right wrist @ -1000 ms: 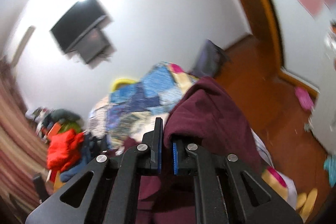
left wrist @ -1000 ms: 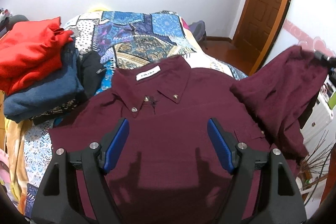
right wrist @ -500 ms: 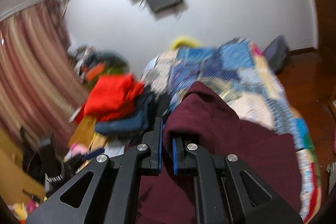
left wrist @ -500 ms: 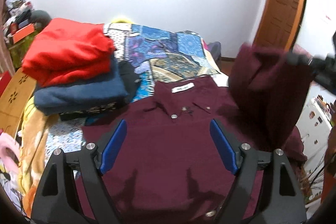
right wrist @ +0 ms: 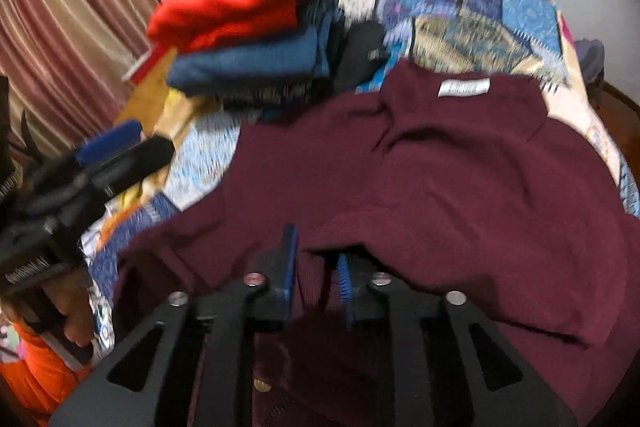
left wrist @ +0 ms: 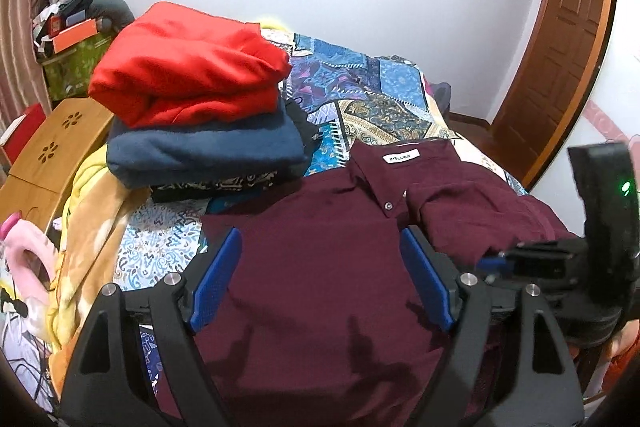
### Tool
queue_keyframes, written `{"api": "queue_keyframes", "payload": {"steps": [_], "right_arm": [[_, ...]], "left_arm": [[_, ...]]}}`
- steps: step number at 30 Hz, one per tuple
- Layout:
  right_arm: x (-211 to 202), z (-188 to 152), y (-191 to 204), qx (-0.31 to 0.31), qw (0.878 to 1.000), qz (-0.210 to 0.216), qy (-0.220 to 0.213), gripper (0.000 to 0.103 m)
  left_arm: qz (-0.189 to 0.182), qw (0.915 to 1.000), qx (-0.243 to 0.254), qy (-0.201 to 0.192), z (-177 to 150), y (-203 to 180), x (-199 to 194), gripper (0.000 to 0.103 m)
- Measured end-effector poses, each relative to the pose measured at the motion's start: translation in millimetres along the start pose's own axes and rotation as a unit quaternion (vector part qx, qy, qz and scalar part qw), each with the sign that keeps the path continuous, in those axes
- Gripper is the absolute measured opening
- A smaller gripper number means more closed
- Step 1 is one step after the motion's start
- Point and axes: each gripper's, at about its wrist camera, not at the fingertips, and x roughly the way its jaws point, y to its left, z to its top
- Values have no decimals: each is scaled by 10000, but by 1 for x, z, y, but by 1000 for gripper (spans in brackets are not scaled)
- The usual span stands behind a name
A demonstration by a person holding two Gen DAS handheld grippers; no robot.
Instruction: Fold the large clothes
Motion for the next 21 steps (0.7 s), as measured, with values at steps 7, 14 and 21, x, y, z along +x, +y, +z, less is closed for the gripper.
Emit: {"api": "queue_keyframes", "payload": {"steps": [7,14,21], "right_arm": [[-30,-6,7,-258,9996,-79,-9,25],[-110,-19,-15,-100,9918,-487,-1182,46],[-181,-45,-62,330,9712,-1344,-1938,48]], "left_arm": [[55,9998,200,-28,3,-13,0,81],[-48,9984,556,-79,11,-46,0,81],[-49,9915,1293,-119,14,-107,9,89]]}}
